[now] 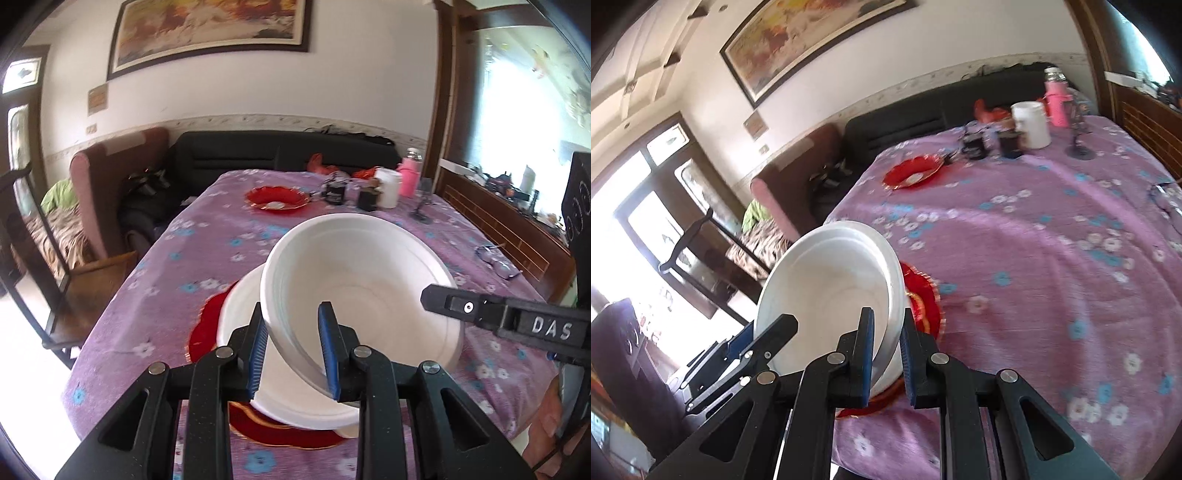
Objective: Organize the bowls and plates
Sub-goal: 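Lower the small white bowl into the bowls on the red plates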
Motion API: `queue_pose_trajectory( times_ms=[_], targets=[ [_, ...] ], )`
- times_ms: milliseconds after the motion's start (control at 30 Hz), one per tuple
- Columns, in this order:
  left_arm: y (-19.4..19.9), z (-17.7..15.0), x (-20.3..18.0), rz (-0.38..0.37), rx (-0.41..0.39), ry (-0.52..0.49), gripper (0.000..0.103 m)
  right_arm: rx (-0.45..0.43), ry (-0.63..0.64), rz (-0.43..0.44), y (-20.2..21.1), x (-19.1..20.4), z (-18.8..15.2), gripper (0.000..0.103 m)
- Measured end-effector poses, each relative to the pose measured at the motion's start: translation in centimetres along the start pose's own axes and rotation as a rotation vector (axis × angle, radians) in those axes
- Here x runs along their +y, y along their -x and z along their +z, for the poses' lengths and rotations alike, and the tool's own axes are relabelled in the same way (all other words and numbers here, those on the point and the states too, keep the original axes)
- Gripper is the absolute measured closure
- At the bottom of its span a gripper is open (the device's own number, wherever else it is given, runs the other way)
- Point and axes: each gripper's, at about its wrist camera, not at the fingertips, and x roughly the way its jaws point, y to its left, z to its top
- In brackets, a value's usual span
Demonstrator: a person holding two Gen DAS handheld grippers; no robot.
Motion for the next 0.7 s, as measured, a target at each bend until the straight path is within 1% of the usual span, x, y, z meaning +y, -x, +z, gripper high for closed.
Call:
queue_pose_trajectory(
  times_ms=[167,300,600,700],
  targets=[
    [-1.4,-0.6,1.5,0.019,0.03,0.03,0.078,0.038,0.01,-0.013,-2.7,0.6,-0.3,0.088],
    [-2.0,-0.8,1.8,0.02,0.036,0.038,0.078,0.051,0.015,-0.026,-3.7,0.6,-0.5,0.088],
    [-1.9,-1.0,1.4,0.035,0.022,0.021,0.078,0.043,0.018,-0.033,-3.9,0.4,-0.6,0.088],
    [-2.0,-0.9,1.2,0.034,0.022,0.015,0.078,0.021,0.029,-0.045,-3.6,0.5,-0.6,0.088]
  ],
)
